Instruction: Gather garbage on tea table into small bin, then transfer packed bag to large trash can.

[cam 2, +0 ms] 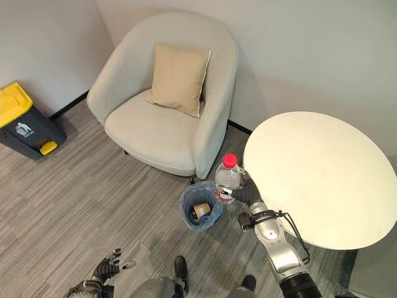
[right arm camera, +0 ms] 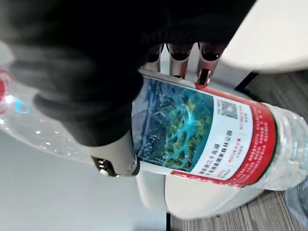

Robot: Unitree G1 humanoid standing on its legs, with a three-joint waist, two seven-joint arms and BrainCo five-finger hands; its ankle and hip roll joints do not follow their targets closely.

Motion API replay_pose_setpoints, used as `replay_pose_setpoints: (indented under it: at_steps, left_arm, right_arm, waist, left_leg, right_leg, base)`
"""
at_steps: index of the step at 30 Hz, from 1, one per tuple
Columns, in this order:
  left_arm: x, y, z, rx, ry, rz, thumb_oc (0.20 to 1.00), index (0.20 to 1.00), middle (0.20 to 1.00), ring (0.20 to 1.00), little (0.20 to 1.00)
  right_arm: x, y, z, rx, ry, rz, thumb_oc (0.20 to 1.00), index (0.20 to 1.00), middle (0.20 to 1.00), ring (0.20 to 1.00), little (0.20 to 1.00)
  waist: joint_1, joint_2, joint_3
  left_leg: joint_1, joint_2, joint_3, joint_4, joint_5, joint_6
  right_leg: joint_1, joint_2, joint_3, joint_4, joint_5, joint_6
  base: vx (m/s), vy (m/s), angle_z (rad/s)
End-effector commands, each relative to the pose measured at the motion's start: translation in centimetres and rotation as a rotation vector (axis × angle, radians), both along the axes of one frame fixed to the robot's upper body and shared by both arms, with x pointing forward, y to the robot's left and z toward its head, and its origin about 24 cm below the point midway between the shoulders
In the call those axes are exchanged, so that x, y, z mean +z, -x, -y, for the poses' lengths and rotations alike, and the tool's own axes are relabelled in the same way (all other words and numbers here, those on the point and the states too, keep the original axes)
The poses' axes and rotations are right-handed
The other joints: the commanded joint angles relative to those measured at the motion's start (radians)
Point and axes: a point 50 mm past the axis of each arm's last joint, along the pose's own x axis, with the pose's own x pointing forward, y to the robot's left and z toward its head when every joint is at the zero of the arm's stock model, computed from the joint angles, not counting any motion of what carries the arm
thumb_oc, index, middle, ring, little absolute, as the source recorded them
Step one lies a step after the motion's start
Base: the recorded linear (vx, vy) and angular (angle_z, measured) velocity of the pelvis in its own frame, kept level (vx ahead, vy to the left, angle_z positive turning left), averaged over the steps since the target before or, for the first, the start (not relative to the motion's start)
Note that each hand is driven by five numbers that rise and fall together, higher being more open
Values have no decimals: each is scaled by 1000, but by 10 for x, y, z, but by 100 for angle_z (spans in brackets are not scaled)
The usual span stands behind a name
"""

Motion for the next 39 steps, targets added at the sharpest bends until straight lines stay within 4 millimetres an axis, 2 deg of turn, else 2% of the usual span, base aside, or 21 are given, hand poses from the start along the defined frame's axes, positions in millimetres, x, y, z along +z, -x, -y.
replay_pose_setpoints:
  at_steps: [1, 4, 5, 7, 8, 12, 13, 15, 18, 19, 20, 23, 24, 28, 29, 33, 39]
  left_arm:
    - [4, -3, -2, 16, -5, 42, 1000, 1000, 1000, 1000, 1000]
    - [7, -8, -1, 10, -2, 55, 1000, 1000, 1000, 1000, 1000]
    - [9, -10, 1, -8, 3, 69, 1000, 1000, 1000, 1000, 1000]
    - [9, -9, 2, -19, 7, 70, 1000, 1000, 1000, 1000, 1000]
    - [8, -8, 3, -25, 10, 64, 1000, 1000, 1000, 1000, 1000]
    - [12, -21, 6, -39, 2, 94, 1000, 1000, 1000, 1000, 1000]
    - [17, -33, 12, -37, 3, 132, 1000, 1000, 1000, 1000, 1000]
    - [28, -49, 14, -21, 10, 205, 1000, 1000, 1000, 1000, 1000]
    - [40, -65, 17, -13, 12, 272, 1000, 1000, 1000, 1000, 1000]
    - [40, -65, 17, -13, 12, 272, 1000, 1000, 1000, 1000, 1000]
    - [48, -75, 18, -18, 8, 316, 1000, 1000, 1000, 1000, 1000]
    - [59, -85, 18, -25, 4, 365, 1000, 1000, 1000, 1000, 1000]
    - [67, -95, 21, -30, 11, 406, 1000, 1000, 1000, 1000, 1000]
    - [80, -108, 26, -53, 9, 459, 1000, 1000, 1000, 1000, 1000]
    - [84, -111, 29, -73, 14, 473, 1000, 1000, 1000, 1000, 1000]
    - [86, -112, 34, -101, 23, 478, 1000, 1000, 1000, 1000, 1000]
    - [86, -114, 42, -155, 25, 471, 1000, 1000, 1000, 1000, 1000]
  right_arm:
    - [44, -10, -3, 58, -5, 208, 200, 200, 200, 200, 200]
    - [42, -11, -3, 81, 32, 192, 200, 200, 200, 200, 200]
    - [41, -10, -1, 91, 61, 182, 200, 200, 200, 200, 200]
    - [38, -8, 1, 105, 98, 173, 200, 200, 200, 200, 200]
    - [37, -12, 1, 127, 173, 166, 200, 200, 200, 200, 200]
    - [41, -27, -6, 133, 254, 185, 200, 200, 200, 200, 200]
    - [46, -40, -11, 108, 267, 209, 200, 200, 200, 200, 200]
    - [55, -54, -14, 56, 287, 252, 200, 200, 200, 200, 200]
    - [62, -65, -17, 6, 304, 288, 200, 200, 200, 200, 200]
    - [62, -65, -17, 6, 304, 288, 200, 200, 200, 200, 200]
    - [69, -72, -15, -32, 329, 314, 200, 200, 200, 200, 200]
    - [81, -80, -12, -76, 352, 354, 200, 200, 200, 200, 200]
    - [96, -89, -10, -120, 331, 395, 200, 200, 200, 200, 200]
    - [122, -103, -3, -203, 323, 452, 200, 200, 200, 200, 200]
    - [133, -109, 4, -254, 321, 464, 200, 200, 200, 200, 200]
    - [157, -121, 16, -332, 307, 483, 200, 200, 200, 200, 200]
    - [169, -136, 30, -405, 329, 426, 200, 200, 200, 200, 200]
  waist:
    - [-13, 21, -1]
    - [-28, 19, 24]
    - [-31, 9, 24]
    - [-27, 2, 25]
    - [-17, 8, 32]
    - [-6, 22, 79]
    - [6, 31, 117]
    - [21, 38, 159]
    - [29, 44, 192]
    - [29, 44, 191]
    - [33, 52, 214]
    - [35, 59, 230]
    - [38, 65, 246]
    - [41, 72, 262]
    - [47, 78, 262]
    - [60, 85, 259]
    - [85, 95, 241]
  left_leg:
    - [-16, 28, -98, 105, -121, -86]
    - [5, 2, -147, 113, -136, -86]
    - [-9, -18, -176, 132, -141, -91]
    - [-27, -29, -198, 153, -145, -101]
    - [-70, -21, -218, 172, -138, -118]
    - [-155, -9, -238, 206, -119, -134]
    - [-227, -3, -249, 240, -110, -141]
    - [-315, -2, -261, 284, -105, -145]
    - [-423, -9, -273, 351, -104, -145]
    - [-424, -9, -273, 351, -104, -145]
    - [-482, -8, -286, 408, -138, -147]
    - [-570, -12, -290, 471, -146, -144]
    - [-658, -20, -294, 529, -153, -137]
    - [-821, -37, -304, 645, -171, -126]
    - [-885, -47, -310, 684, -178, -121]
    - [-987, -64, -315, 746, -192, -111]
    - [-1065, -81, -320, 769, -190, -107]
  right_leg:
    - [12, 106, -25, -111, -12, -34]
    - [-49, 134, 25, -120, 10, -27]
    - [-41, 133, 38, -134, 20, -26]
    - [-28, 134, 43, -145, 24, -37]
    - [-31, 125, 13, -151, 28, -46]
    - [-93, 113, -15, -112, 17, -57]
    - [-160, 103, -29, -66, 8, -66]
    - [-243, 98, -40, -8, -8, -75]
    - [-341, 82, -50, 70, -30, -84]
    - [-342, 82, -50, 70, -31, -84]
    - [-401, 77, -44, 139, -72, -85]
    - [-488, 67, -37, 211, -88, -89]
    - [-572, 57, -30, 279, -103, -96]
    - [-729, 31, -12, 408, -138, -106]
    - [-795, 21, 1, 459, -151, -110]
    - [-897, 2, 19, 536, -176, -120]
    - [-970, -19, 29, 574, -188, -126]
  base:
    - [115, 21, 10]
    - [122, -19, 32]
    - [113, -94, 70]
    - [77, -155, 110]
    - [9, -173, 87]
    - [-87, -107, 41]
    - [-181, -100, 14]
    - [-164, -96, 21]
    - [-110, -53, 36]
    - [-35, -38, 37]
    - [8, -26, 31]
    - [-83, -2, 18]
    - [-124, 24, 19]
    - [-67, 0, 26]
    - [-22, 3, 38]
    - [2, 21, 30]
    - [3, 3, 15]
